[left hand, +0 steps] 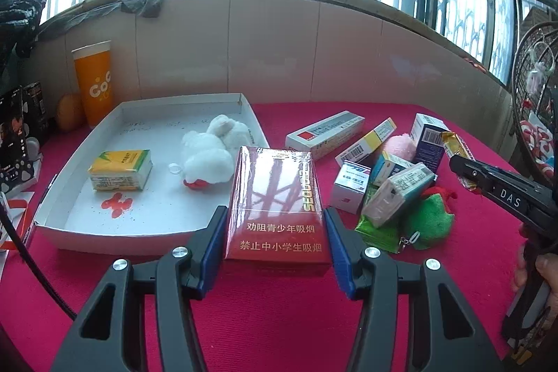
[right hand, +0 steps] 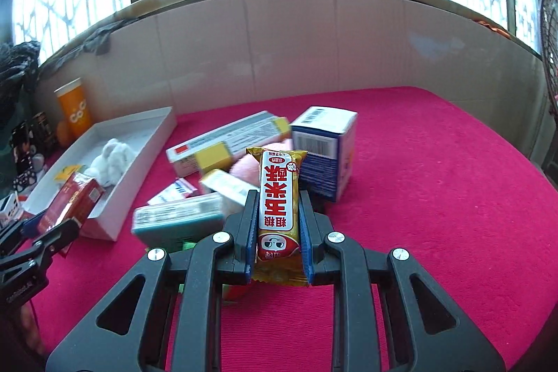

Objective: Organize objects
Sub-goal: 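Carry the cigarette pack with the left tool while the right tool carries the snack bar to the tray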

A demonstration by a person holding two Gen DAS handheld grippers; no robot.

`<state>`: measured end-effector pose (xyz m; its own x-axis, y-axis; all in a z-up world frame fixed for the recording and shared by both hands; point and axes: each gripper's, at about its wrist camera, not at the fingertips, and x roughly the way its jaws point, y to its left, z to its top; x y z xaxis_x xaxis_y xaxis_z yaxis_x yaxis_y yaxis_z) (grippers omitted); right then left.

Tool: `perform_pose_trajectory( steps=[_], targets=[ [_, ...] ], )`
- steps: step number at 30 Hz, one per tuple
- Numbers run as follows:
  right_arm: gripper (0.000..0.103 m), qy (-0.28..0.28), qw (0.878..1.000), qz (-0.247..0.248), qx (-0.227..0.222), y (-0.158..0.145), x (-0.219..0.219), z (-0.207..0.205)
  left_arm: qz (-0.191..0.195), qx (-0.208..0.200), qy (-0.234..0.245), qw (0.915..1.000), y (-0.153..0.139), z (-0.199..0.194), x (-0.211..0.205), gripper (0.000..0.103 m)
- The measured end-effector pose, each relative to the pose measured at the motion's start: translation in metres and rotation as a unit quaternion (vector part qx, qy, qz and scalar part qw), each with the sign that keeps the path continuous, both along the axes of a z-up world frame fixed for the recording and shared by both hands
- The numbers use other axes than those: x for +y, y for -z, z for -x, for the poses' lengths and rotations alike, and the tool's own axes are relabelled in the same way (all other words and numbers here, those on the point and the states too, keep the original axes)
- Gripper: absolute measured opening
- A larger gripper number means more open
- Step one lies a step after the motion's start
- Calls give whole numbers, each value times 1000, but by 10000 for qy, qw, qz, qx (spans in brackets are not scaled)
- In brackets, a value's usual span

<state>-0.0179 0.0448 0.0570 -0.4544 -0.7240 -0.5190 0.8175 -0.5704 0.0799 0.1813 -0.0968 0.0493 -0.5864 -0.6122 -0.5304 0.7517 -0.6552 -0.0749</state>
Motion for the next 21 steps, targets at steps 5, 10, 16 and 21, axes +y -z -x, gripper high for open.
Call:
perform_pose_trajectory(
  steps=[5, 10, 16, 21],
  targets=[
    [20, -333, 9994, -35, 5, -3, -18, -20, -27, 77, -141, 9999, -1, -12, -7, 54],
    [20, -594, 9982, -67, 32, -3, -34, -39, -50, 131, -269, 9995, -1, -22, -12, 54],
    [20, -909, 9958, -112, 48, -5, -51, -59, 25, 173, -567, 9982, -4, -39, -22, 54],
    [20, -1205, 9926, -150, 40, -8, -69, -77, -24, 226, -846, 9962, -7, -57, -38, 54]
  ],
)
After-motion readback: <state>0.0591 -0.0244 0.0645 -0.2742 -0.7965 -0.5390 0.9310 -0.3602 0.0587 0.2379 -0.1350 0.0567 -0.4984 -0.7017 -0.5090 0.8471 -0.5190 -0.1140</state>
